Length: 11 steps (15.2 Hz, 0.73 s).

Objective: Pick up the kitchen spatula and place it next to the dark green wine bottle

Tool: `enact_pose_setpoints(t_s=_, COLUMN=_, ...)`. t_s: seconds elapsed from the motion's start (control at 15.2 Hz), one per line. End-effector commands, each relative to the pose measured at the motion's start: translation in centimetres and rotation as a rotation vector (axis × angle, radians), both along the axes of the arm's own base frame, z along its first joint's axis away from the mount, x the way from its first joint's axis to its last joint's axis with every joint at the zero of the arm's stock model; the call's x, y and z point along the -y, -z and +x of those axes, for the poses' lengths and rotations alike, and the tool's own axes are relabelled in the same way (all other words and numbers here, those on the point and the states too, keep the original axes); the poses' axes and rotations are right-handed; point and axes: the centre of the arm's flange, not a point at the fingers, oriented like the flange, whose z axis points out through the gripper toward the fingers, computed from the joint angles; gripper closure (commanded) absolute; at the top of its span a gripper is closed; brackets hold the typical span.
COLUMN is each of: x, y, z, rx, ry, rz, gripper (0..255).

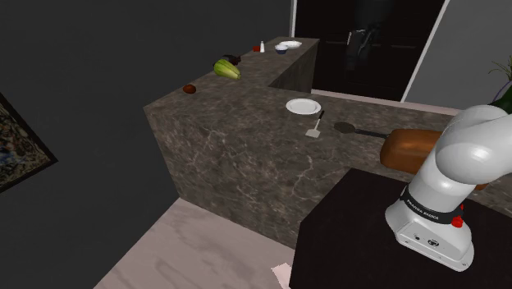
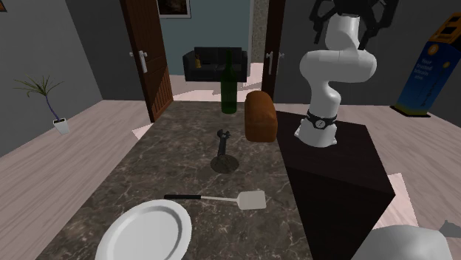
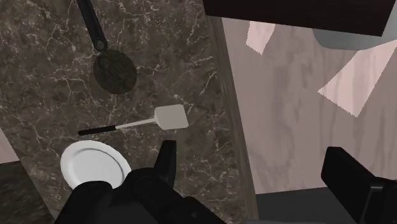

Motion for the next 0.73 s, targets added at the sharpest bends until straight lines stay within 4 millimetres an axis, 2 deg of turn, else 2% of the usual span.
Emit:
enact_pose_setpoints(t_s=0.0, x=0.0, y=0.0, z=0.0, rx=0.000, ry=0.000, rz=0.000, gripper=0)
enact_pose_setpoints(t_s=0.66, x=3.6, y=9.5, z=8.7, rx=0.016, ry=0.366, rz=0.025, gripper=0)
